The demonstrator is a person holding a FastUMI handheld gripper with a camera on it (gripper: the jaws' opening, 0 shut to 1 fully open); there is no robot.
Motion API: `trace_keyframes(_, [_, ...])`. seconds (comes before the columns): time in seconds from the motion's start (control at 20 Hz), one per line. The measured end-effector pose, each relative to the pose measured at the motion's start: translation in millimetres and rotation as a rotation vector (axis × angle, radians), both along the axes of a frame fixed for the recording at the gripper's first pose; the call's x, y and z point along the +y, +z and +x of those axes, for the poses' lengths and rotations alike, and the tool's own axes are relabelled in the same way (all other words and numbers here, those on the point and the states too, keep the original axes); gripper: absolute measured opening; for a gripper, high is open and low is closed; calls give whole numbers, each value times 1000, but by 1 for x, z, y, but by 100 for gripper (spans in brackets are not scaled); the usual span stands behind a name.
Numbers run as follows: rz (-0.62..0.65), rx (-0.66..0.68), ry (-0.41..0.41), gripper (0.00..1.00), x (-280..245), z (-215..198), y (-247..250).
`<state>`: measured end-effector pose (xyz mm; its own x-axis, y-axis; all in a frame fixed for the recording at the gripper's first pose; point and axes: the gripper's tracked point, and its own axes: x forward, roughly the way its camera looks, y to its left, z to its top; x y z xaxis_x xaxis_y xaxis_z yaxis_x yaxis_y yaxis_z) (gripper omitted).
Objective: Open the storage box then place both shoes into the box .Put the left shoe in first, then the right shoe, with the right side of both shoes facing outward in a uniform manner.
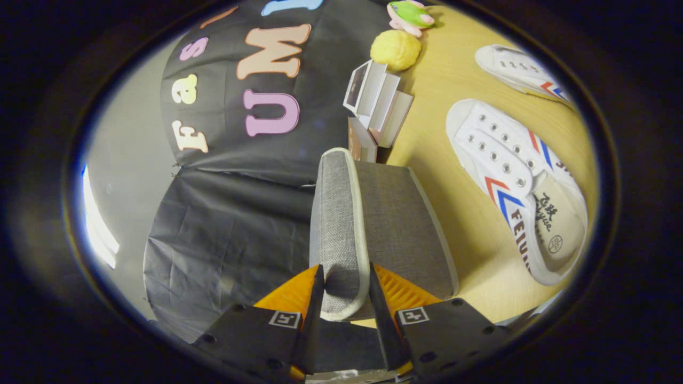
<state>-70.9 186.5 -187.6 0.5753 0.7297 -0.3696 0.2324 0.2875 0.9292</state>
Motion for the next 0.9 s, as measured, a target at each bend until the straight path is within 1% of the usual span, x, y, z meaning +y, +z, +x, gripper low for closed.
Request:
trace_keyframes(0.05, [14,-3,-24,25,-2,8,2])
trace_keyframes(0.1, [11,-11,-28,14,-2,14,5])
trace_keyframes(0.25, [-21,-19,23,4,1,9,19])
trace_keyframes(0.4, [-31,-54,53,4,5,15,46])
trace_keyframes(0.6, [-51,-146,130,5,18,19,87])
trace_keyframes(0.9, [-31,-232,228,6,58,23,138])
